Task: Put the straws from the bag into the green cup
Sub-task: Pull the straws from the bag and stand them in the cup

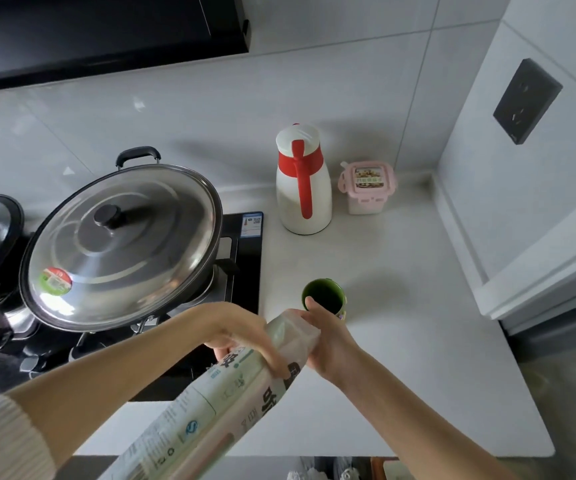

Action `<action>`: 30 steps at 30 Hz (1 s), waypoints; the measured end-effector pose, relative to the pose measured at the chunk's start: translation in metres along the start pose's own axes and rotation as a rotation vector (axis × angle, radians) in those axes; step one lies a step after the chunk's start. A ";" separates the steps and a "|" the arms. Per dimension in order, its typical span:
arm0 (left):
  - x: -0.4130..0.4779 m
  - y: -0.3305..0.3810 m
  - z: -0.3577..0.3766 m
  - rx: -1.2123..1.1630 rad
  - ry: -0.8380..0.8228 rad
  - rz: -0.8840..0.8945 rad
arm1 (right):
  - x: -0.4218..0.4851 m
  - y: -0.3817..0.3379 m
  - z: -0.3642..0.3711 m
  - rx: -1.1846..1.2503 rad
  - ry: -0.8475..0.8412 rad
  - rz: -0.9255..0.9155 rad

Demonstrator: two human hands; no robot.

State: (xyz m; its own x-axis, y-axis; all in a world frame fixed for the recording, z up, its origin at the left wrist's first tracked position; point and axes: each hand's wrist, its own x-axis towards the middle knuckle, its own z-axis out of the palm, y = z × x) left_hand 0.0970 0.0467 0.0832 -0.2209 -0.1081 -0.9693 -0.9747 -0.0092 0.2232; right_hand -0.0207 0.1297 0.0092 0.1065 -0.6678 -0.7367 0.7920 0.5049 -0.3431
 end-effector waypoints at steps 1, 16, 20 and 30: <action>0.000 -0.005 -0.001 -0.052 -0.043 0.021 | -0.001 0.000 0.002 -0.043 -0.006 -0.005; 0.010 -0.039 0.017 -0.120 0.387 0.208 | 0.003 -0.002 0.003 -0.392 0.056 -0.018; 0.011 -0.037 0.033 0.369 0.641 0.319 | 0.010 0.007 0.002 -0.369 0.117 -0.030; 0.016 -0.075 0.051 0.360 0.967 0.524 | 0.022 -0.005 -0.003 -0.137 0.104 0.058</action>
State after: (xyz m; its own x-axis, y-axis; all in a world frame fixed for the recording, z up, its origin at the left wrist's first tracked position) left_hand 0.1650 0.0965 0.0454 -0.6347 -0.7320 -0.2476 -0.7584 0.5286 0.3813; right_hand -0.0243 0.1135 -0.0070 0.0811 -0.5787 -0.8115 0.6966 0.6153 -0.3691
